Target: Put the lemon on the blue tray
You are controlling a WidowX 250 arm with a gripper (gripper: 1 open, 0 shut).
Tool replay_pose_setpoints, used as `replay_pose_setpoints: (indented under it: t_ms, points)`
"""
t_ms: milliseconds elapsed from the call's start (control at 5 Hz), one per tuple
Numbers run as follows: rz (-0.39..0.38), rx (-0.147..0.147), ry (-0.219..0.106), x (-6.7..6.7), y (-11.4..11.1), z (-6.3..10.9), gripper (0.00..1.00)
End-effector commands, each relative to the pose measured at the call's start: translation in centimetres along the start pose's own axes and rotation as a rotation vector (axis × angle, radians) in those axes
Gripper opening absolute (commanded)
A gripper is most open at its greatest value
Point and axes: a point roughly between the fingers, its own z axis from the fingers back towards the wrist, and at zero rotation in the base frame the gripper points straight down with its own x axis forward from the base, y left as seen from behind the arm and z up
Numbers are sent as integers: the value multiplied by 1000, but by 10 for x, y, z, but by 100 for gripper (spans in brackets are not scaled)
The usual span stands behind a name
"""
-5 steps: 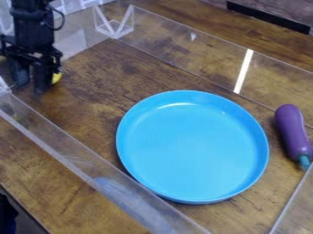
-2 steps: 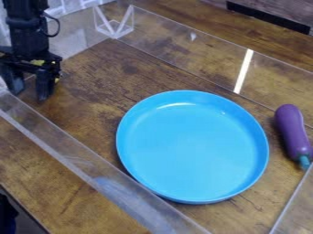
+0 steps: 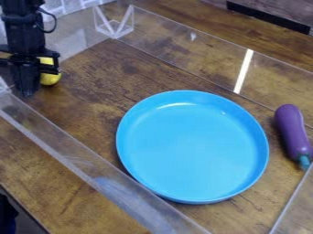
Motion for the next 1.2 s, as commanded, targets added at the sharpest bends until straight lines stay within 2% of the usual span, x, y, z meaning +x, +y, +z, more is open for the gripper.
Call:
replay_pose_setpoints:
  t_ms: [0,200,400,600,1000]
  points:
    - [49,-8,-75,-2,6,37,0]
    - [90,-48,-77,-5,9,64,0]
    - [137,-103,-86,-3,25,95,0]
    - [208,-148,-71,0,24,97,100]
    - [228,-147,-71,8,14,77,100]
